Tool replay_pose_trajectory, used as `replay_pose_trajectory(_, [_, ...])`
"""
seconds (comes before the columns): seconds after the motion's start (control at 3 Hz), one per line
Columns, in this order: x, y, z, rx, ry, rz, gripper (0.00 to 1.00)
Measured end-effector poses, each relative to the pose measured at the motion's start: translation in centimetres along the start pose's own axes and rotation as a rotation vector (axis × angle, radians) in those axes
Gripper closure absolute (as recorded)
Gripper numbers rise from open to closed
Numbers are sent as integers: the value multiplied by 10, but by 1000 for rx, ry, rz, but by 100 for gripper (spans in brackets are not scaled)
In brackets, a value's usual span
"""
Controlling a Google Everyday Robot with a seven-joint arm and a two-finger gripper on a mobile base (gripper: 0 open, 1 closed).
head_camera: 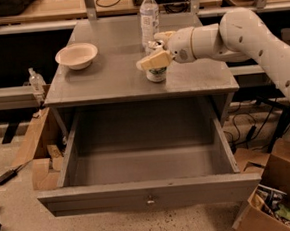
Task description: Pick 7up can from top drawer and place on counter
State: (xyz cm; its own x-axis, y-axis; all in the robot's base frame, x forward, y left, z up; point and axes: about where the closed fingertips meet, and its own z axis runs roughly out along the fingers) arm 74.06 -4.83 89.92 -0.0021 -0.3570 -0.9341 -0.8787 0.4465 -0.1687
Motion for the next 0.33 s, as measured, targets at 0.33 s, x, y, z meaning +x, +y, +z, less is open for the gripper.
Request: replay_pose_trajectory(0.33, [0, 0, 0, -1, 0, 0, 0])
